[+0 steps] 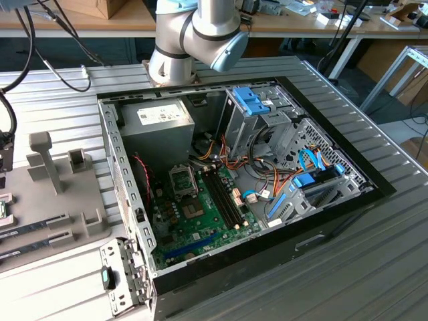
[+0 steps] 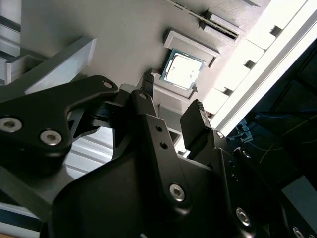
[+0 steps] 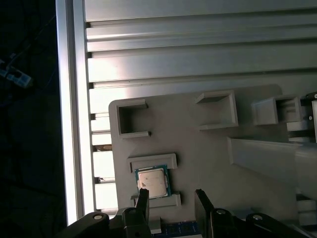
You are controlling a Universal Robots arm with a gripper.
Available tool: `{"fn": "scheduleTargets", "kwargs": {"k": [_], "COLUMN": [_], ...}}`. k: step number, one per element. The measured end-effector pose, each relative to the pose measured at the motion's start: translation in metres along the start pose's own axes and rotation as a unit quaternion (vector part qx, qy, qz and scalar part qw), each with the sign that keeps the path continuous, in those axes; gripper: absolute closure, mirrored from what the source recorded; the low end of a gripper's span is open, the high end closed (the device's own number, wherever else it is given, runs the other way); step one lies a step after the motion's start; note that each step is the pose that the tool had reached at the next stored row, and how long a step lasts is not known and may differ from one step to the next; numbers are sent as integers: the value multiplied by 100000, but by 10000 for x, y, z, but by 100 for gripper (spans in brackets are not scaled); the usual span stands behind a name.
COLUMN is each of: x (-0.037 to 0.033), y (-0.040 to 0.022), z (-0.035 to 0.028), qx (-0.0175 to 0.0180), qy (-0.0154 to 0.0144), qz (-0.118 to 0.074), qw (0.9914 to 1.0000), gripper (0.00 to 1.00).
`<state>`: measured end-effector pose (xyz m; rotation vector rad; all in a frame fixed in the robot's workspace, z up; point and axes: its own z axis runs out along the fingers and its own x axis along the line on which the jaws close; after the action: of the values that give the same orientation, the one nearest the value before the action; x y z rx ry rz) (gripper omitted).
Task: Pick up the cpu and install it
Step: 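Pick up the cpu and move it towards the insertion slot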
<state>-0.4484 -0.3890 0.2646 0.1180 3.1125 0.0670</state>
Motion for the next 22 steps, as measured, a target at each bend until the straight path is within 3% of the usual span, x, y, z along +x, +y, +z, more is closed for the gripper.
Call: {"fn": "scheduleTargets", "kwargs": {"k": [7,9,22], "x": [0,2,3], "y": [-1,-2,-4], "z": [16,56,87], "qx": [-1,1,1], "qy": [-1,0,2], "qz": [-1,1,-1], "qw": [100000,100000,100000], "gripper": [51,51,51]}}
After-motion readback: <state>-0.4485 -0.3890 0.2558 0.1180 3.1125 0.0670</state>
